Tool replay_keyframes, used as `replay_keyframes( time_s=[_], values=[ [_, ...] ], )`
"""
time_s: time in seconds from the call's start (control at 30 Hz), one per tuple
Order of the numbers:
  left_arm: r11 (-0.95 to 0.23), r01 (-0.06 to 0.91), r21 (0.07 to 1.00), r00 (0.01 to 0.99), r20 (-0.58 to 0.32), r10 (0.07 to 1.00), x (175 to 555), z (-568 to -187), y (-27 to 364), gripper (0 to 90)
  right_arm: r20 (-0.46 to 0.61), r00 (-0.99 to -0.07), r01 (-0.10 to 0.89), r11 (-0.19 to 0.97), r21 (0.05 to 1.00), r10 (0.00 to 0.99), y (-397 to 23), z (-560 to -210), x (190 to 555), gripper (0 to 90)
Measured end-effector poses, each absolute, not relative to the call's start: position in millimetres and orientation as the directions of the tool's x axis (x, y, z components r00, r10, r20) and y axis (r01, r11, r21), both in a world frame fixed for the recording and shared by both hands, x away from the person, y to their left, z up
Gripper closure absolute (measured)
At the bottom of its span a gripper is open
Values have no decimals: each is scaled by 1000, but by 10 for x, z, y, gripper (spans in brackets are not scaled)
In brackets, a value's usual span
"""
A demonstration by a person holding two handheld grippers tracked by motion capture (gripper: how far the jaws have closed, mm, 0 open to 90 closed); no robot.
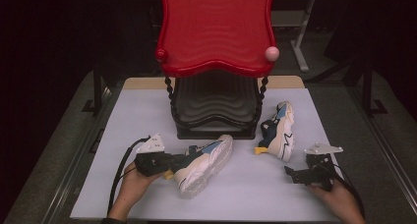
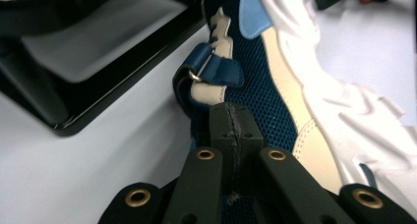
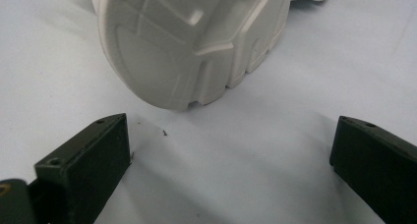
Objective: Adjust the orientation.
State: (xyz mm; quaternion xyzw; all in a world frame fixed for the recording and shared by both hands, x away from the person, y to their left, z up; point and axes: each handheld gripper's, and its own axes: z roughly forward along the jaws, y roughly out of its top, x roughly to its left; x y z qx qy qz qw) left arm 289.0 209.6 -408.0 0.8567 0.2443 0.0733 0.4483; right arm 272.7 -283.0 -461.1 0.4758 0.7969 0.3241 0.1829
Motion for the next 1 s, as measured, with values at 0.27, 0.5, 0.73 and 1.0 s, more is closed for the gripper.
replay_keyframes(
  time_s=[0.27,0.5,0.73,1.0],
  values=[
    [-474,380,795,865,-123,487,2899,-4119,2100,900,17,-480,640,337,690,877,-2831,-4610,2727,11],
    [-455,341,823,889,-125,440,2828,-4023,2038,900,17,-480,640,337,690,877,-2830,-4610,2727,11],
    [-443,313,840,910,-131,393,2749,-3937,1966,900,17,-480,640,337,691,877,-2831,-4611,2726,11],
    [-436,292,851,927,-139,349,2654,-3868,1853,900,17,-480,640,337,691,877,-2830,-4611,2726,11]
  ],
)
